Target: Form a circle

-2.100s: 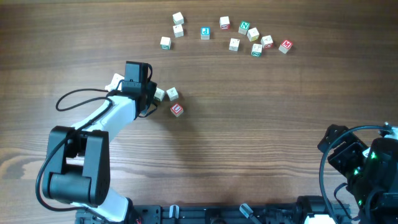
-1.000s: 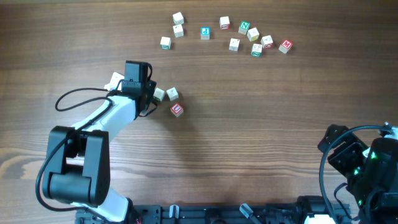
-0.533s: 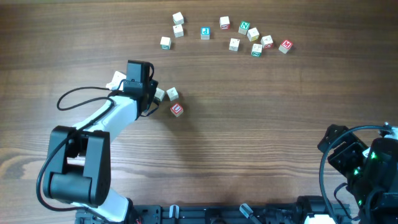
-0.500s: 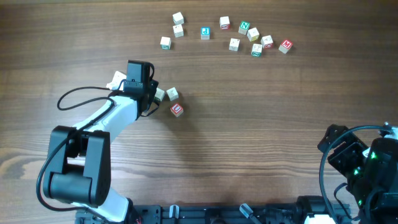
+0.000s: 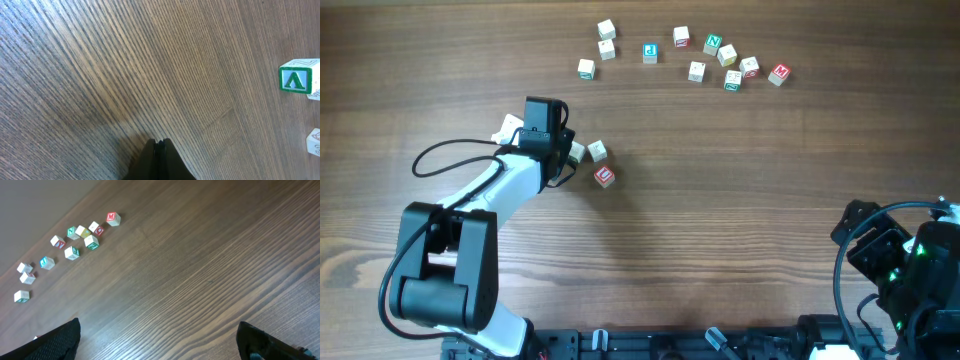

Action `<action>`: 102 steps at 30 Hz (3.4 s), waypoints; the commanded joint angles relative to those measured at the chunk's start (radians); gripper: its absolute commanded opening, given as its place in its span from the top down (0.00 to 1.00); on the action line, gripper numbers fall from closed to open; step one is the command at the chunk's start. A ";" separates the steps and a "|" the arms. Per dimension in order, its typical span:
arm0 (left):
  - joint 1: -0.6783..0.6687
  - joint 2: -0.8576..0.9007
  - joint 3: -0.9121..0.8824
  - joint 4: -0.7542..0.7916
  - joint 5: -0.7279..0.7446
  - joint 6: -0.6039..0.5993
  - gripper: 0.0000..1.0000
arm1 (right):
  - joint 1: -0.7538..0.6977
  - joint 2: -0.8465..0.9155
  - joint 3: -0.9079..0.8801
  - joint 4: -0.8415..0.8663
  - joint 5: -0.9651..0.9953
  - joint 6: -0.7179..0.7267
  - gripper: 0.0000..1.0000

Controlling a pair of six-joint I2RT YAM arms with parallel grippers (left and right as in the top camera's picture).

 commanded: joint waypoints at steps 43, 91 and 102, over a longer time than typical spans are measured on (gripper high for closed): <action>-0.024 -0.005 -0.010 0.008 -0.008 0.023 0.96 | 0.002 -0.005 0.001 0.004 0.006 0.007 0.00; -0.037 -0.005 -0.010 0.019 0.021 0.023 0.96 | 0.002 -0.005 0.001 0.004 0.006 0.007 0.00; -0.037 -0.005 -0.010 0.019 0.021 0.023 0.96 | 0.002 -0.005 0.001 0.004 0.006 0.007 0.00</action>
